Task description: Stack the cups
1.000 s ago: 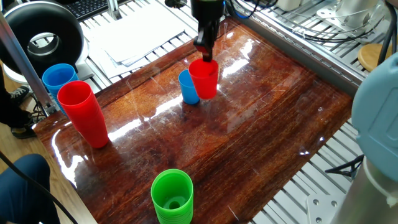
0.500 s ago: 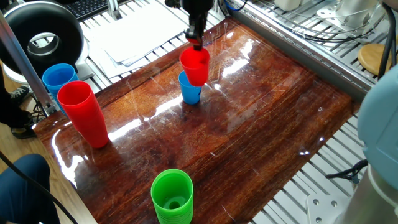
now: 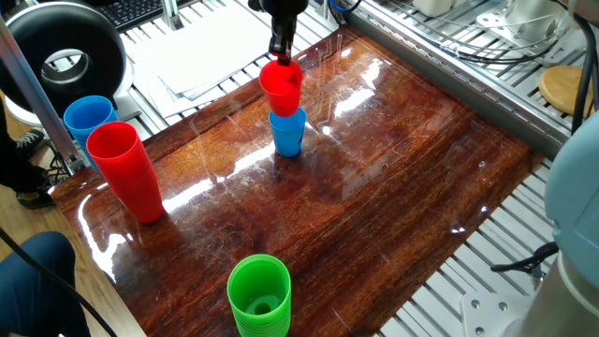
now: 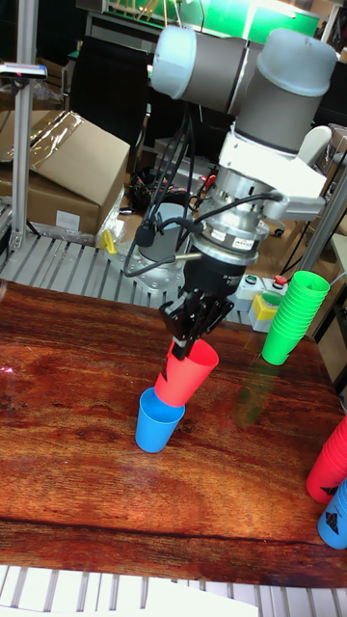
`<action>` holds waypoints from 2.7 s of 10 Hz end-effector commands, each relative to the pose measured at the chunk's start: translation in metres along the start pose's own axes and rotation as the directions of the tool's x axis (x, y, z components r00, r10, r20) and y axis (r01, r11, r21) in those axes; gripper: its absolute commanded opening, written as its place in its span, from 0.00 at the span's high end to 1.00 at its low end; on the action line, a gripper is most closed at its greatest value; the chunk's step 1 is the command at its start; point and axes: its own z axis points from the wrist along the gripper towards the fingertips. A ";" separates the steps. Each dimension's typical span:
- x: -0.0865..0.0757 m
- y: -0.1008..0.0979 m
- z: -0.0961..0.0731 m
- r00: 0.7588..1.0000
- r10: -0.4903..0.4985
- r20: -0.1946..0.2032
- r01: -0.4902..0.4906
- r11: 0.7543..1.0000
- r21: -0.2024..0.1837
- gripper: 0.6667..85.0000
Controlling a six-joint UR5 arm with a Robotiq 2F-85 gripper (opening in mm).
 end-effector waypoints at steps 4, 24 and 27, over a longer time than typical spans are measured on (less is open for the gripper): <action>-0.001 -0.014 0.027 0.998 -0.033 0.053 0.034 0.999 -0.025 0.99; 0.024 0.003 0.044 1.000 -0.020 0.019 0.022 0.994 -0.107 0.79; 0.025 0.020 0.029 0.988 0.150 -0.025 -0.152 0.977 -0.150 0.99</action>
